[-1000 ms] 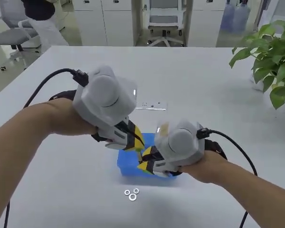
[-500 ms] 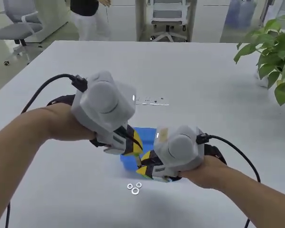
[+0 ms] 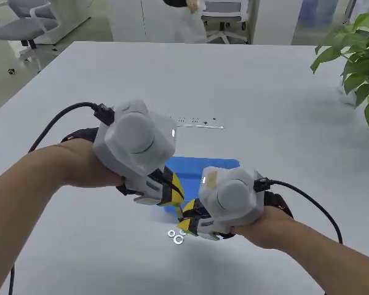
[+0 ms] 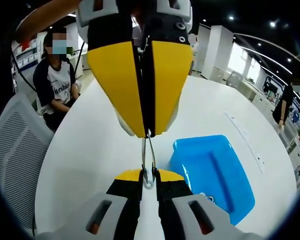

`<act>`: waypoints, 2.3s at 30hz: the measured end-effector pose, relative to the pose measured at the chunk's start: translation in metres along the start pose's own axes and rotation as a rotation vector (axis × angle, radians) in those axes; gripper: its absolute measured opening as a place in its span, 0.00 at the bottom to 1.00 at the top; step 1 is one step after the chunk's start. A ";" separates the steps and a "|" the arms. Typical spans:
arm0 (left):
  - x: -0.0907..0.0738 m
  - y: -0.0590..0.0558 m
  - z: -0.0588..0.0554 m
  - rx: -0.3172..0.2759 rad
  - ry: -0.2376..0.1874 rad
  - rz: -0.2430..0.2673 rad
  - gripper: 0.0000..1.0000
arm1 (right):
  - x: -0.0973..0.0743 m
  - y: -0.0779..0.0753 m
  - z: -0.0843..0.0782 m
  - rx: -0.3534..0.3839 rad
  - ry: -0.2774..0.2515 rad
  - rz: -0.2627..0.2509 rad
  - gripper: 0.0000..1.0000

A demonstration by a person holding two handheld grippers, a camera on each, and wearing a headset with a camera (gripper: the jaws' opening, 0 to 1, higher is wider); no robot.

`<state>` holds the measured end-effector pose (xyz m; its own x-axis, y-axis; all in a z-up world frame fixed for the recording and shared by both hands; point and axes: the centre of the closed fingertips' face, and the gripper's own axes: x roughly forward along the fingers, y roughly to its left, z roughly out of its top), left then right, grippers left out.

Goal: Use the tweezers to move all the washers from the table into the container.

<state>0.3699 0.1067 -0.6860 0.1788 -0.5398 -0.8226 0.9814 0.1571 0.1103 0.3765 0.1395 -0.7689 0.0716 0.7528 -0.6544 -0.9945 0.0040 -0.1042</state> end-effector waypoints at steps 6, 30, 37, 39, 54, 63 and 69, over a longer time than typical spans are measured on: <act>0.003 -0.005 -0.006 -0.011 0.005 -0.015 0.05 | 0.006 0.006 -0.003 0.008 0.000 0.018 0.12; 0.016 -0.017 -0.023 -0.037 0.031 -0.045 0.05 | 0.022 0.023 -0.015 0.041 0.006 0.054 0.13; 0.018 -0.016 -0.019 -0.044 0.009 -0.050 0.05 | 0.023 0.024 -0.017 0.048 0.009 0.054 0.13; 0.018 -0.016 -0.018 -0.048 0.007 -0.051 0.05 | 0.024 0.023 -0.018 0.051 0.009 0.052 0.13; 0.018 -0.017 -0.018 -0.050 0.008 -0.051 0.05 | 0.023 0.025 -0.018 0.064 0.019 0.058 0.10; 0.014 -0.017 -0.016 -0.045 0.009 -0.049 0.05 | 0.020 0.025 -0.016 0.057 0.020 0.056 0.10; 0.010 -0.018 -0.014 -0.042 0.006 -0.045 0.05 | 0.017 0.025 -0.012 0.047 0.019 0.053 0.10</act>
<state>0.3536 0.1101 -0.7044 0.1341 -0.5417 -0.8298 0.9846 0.1673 0.0499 0.3538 0.1447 -0.7918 0.0196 0.7399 -0.6725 -0.9994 -0.0041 -0.0337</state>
